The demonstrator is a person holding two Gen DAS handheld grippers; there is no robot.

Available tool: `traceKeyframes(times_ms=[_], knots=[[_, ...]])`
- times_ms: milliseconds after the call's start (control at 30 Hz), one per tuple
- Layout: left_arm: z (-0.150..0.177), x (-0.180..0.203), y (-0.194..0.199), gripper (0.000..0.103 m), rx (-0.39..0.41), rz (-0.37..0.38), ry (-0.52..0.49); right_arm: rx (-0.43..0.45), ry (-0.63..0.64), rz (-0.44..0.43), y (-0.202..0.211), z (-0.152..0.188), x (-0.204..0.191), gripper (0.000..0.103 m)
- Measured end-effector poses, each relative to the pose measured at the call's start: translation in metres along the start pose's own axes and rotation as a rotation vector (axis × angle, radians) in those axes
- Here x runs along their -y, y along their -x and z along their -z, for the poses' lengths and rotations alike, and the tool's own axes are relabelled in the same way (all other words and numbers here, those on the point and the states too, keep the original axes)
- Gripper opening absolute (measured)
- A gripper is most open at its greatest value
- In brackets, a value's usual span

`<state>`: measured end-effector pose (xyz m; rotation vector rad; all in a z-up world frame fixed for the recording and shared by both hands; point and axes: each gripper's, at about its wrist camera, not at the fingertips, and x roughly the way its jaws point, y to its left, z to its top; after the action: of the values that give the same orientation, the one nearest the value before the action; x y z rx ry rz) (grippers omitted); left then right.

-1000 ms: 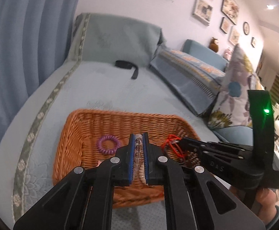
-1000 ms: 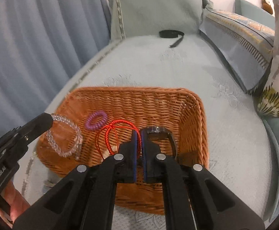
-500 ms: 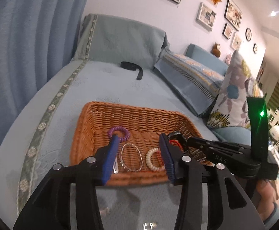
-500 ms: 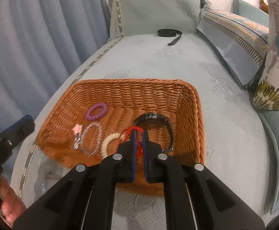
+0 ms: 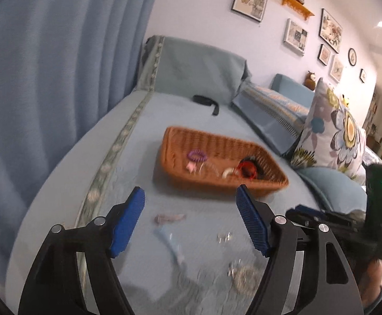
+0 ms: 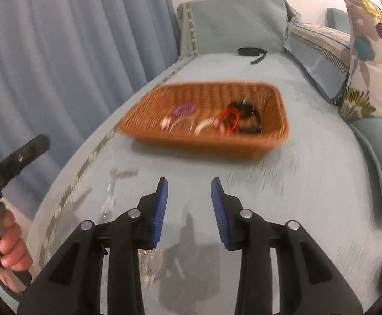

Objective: Organize jewelry
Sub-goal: 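Carry both bracelets into the wicker basket and release them, then grasp the blue hair clip with left tool while right tool reaches pearl jewelry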

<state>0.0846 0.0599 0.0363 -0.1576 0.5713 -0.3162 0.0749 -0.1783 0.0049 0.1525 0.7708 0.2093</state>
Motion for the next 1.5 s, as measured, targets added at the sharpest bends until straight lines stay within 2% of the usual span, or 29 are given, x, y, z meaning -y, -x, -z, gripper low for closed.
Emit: traceKeyframes(times_ms=[167,333,533,667,867,900,967,1000,1033,1100,1167,1500], knots=[[0.03,-0.013,-0.013,0.067,-0.058,-0.048,0.015,-0.04,0.053,-0.023,-0.001,0.045,-0.025,0.031],[0.046,-0.028,-0.031,0.063,-0.114,-0.037,0.042,-0.083,0.06,-0.046,-0.011,0.067,-0.028,0.031],[0.057,-0.032,-0.053,0.061,-0.199,-0.027,0.047,-0.106,0.064,-0.073,-0.02,0.078,-0.028,0.031],[0.062,-0.025,-0.07,0.061,-0.235,-0.051,0.027,-0.119,0.069,-0.074,-0.028,0.079,-0.03,0.031],[0.066,-0.018,-0.093,0.05,-0.278,-0.105,0.007,-0.112,0.094,-0.053,-0.029,0.084,-0.034,0.031],[0.067,-0.018,-0.094,0.048,-0.278,-0.117,0.003,-0.111,0.101,-0.05,-0.03,0.084,-0.035,0.026],[0.068,-0.016,-0.094,0.036,-0.277,-0.135,-0.01,-0.11,0.125,-0.053,-0.029,0.086,-0.04,0.015],[0.068,-0.015,-0.095,0.02,-0.281,-0.139,-0.016,-0.107,0.134,-0.051,-0.028,0.086,-0.042,0.012],[0.069,-0.015,-0.095,0.01,-0.284,-0.149,-0.024,-0.099,0.147,-0.046,-0.027,0.085,-0.044,0.009],[0.069,-0.015,-0.094,0.006,-0.282,-0.153,-0.026,-0.083,0.163,-0.042,-0.024,0.085,-0.047,0.006],[0.069,-0.015,-0.093,0.006,-0.276,-0.153,-0.027,-0.07,0.16,-0.052,-0.021,0.083,-0.047,0.001],[0.067,-0.013,-0.085,0.006,-0.242,-0.158,-0.023,0.041,0.11,-0.068,0.012,0.062,-0.03,0.001]])
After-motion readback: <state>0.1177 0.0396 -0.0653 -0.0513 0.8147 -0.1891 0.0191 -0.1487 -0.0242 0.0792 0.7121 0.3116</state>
